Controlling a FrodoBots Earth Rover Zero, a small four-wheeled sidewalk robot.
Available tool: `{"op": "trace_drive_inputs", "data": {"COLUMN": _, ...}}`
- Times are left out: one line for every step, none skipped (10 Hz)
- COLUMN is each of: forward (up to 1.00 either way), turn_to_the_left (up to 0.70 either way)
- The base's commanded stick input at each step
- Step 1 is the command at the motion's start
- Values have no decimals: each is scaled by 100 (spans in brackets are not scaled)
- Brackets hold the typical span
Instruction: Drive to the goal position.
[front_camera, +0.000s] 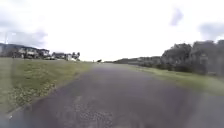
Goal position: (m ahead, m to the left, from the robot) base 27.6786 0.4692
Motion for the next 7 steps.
{"op": "trace_drive_inputs", "data": {"forward": 70, "turn_to_the_left": 0}}
{"op": "trace_drive_inputs", "data": {"forward": 70, "turn_to_the_left": 0}}
{"op": "trace_drive_inputs", "data": {"forward": 70, "turn_to_the_left": 0}}
{"op": "trace_drive_inputs", "data": {"forward": 70, "turn_to_the_left": 0}}
{"op": "trace_drive_inputs", "data": {"forward": 70, "turn_to_the_left": 0}}
{"op": "trace_drive_inputs", "data": {"forward": 70, "turn_to_the_left": 0}}
{"op": "trace_drive_inputs", "data": {"forward": 70, "turn_to_the_left": 1}}
